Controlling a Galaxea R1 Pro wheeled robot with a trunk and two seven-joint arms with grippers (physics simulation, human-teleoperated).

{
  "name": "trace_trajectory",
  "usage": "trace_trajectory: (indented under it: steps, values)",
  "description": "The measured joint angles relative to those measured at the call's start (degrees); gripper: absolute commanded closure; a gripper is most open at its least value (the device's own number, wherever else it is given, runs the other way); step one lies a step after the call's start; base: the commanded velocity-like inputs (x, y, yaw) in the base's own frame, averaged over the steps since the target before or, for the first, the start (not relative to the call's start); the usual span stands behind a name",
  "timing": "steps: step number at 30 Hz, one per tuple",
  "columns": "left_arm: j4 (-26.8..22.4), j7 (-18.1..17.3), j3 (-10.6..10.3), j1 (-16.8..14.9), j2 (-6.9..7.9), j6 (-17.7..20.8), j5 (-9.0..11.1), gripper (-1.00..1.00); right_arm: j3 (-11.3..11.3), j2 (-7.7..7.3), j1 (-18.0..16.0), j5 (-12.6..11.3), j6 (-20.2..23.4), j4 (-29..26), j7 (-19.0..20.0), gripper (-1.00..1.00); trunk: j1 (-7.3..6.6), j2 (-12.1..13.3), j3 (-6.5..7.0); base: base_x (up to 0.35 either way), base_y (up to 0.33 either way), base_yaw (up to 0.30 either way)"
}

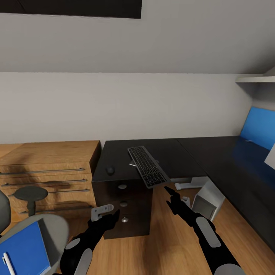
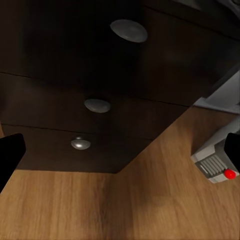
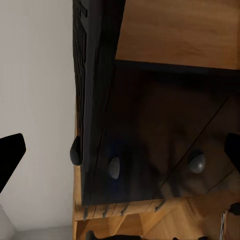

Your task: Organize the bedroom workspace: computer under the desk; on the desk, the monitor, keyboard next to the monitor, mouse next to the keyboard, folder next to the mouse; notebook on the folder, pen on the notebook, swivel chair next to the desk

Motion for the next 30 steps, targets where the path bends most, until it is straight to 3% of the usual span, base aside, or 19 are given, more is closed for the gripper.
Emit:
trace_trajectory:
  steps: [4,30]
  values:
    - [0.0,0.0,0.0,0.0,0.00,0.0,0.0,-1.00,0.0,0.00,0.0,0.0,0.0,0.0,0.0,-1.00,0.88,-1.6,-0.72,0.000,0.000,0.000]
    - [0.0,0.0,0.1,0.0,0.17,0.0,0.1,-1.00,0.0,0.07,0.0,0.0,0.0,0.0,0.1,-1.00,0.87,-1.6,-0.72,0.062,0.023,0.000]
